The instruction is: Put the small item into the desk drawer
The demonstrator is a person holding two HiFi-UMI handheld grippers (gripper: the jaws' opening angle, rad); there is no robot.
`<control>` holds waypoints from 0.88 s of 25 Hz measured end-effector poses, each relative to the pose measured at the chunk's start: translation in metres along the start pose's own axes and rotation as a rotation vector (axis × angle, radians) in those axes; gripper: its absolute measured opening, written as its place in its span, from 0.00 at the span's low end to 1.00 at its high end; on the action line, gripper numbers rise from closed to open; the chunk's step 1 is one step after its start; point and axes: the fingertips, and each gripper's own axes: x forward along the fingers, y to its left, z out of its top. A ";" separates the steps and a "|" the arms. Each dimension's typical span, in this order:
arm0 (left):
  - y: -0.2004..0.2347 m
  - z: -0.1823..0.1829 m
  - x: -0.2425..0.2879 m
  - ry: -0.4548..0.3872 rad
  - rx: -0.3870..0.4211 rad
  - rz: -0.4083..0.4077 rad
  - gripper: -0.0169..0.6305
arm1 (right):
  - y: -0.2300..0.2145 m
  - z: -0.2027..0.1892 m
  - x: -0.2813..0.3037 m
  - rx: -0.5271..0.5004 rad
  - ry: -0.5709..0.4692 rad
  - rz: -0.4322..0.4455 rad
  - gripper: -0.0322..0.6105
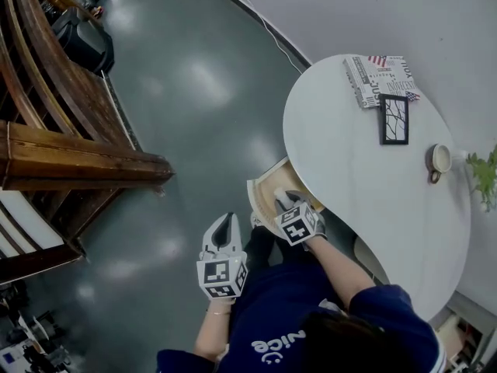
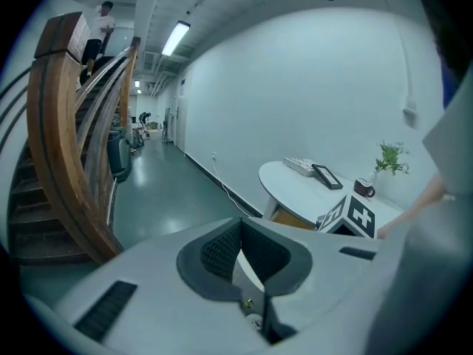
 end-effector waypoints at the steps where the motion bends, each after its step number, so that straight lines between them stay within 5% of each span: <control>1: 0.002 -0.001 -0.001 0.003 -0.003 0.010 0.03 | 0.000 -0.002 0.003 -0.004 0.009 0.003 0.26; 22: 0.014 -0.039 -0.015 0.078 -0.057 0.105 0.03 | -0.010 -0.040 0.069 -0.093 0.161 0.015 0.26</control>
